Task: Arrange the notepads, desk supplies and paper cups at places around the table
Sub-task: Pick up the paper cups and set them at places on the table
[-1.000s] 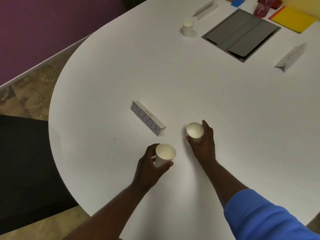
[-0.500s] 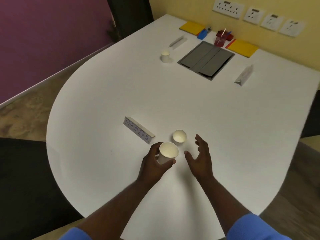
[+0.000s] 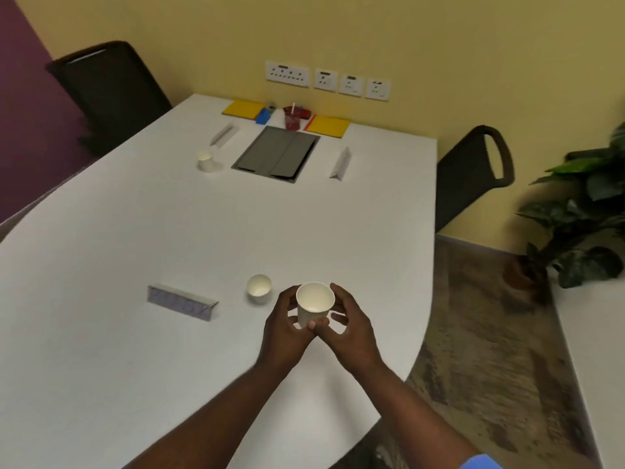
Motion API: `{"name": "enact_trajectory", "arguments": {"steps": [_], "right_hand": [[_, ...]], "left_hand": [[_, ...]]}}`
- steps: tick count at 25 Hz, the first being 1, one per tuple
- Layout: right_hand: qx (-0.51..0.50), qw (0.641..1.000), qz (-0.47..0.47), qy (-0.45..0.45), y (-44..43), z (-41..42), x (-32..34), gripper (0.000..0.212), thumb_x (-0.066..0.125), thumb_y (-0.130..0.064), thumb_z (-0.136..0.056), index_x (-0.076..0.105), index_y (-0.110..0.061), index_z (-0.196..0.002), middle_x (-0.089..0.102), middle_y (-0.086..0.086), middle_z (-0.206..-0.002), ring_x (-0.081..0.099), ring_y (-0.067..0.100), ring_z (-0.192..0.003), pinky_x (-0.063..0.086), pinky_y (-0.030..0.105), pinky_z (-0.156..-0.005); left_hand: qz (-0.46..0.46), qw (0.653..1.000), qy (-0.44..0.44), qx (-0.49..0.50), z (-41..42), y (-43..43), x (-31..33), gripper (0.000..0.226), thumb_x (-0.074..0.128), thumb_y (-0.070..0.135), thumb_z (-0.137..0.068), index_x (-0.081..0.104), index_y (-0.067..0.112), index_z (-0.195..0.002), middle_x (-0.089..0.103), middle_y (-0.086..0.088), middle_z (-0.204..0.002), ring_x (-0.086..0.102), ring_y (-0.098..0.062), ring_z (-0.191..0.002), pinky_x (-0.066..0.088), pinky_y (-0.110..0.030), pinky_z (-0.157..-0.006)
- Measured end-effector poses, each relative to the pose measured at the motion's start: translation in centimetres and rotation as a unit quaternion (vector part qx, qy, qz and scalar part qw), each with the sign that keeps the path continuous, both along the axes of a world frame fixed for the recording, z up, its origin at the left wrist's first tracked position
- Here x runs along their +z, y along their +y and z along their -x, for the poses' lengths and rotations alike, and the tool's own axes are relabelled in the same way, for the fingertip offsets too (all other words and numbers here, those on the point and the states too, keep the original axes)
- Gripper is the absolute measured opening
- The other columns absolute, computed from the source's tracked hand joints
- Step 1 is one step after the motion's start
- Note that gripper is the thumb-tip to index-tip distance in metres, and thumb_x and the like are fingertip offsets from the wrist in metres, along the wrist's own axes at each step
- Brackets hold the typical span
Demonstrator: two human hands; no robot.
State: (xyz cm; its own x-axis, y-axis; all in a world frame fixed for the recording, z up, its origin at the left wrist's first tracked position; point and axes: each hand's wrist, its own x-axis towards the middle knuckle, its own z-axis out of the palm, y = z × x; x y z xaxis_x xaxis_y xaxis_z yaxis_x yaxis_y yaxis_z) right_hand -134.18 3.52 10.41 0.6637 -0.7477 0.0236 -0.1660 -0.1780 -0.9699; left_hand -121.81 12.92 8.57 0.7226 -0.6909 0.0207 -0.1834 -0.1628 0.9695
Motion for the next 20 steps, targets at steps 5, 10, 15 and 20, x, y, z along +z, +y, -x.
{"name": "enact_trajectory", "arguments": {"steps": [5,10,15,20], "right_hand": [[-0.024,1.0,-0.012,-0.008,-7.0,5.4,-0.2,0.085,0.083,-0.057,-0.071,0.046,-0.036,-0.144,0.058,-0.018,-0.137,0.057,-0.003,-0.122,0.05,0.015,-0.096],[-0.024,1.0,-0.003,-0.008,-16.9,12.2,-0.2,0.085,0.079,-0.059,-0.07,0.048,-0.032,-0.145,0.054,-0.021,-0.137,0.052,-0.013,-0.119,0.047,0.009,-0.09],[0.034,0.999,0.021,0.012,-27.0,16.6,2.0,0.081,0.083,-0.049,-0.073,0.047,-0.033,-0.144,0.046,-0.035,-0.131,0.047,-0.019,-0.117,0.043,0.001,-0.085],[0.089,0.995,0.029,0.022,-37.1,13.8,2.8,0.082,0.086,-0.041,-0.075,0.047,-0.03,-0.146,0.05,-0.027,-0.133,0.051,-0.013,-0.117,0.047,0.006,-0.087]], "left_hand": [[-0.002,1.0,-0.011,-0.023,5.9,-6.9,-0.1,0.069,0.092,0.031,-0.069,0.054,0.048,-0.125,0.065,0.024,-0.126,0.062,0.0,-0.119,0.054,-0.013,-0.085],[-0.009,1.0,-0.006,-0.007,14.2,-16.5,0.2,0.067,0.089,0.028,-0.073,0.052,0.047,-0.126,0.064,0.027,-0.125,0.063,0.0,-0.116,0.055,-0.017,-0.088],[-0.015,1.0,-0.015,0.023,19.5,-25.6,1.8,0.07,0.084,0.051,-0.069,0.05,0.044,-0.129,0.065,0.026,-0.126,0.063,0.001,-0.114,0.055,-0.028,-0.095],[-0.002,0.998,-0.03,0.058,17.6,-34.5,2.8,0.066,0.083,0.052,-0.07,0.051,0.046,-0.127,0.065,0.028,-0.123,0.064,0.0,-0.11,0.057,-0.028,-0.091]]}}
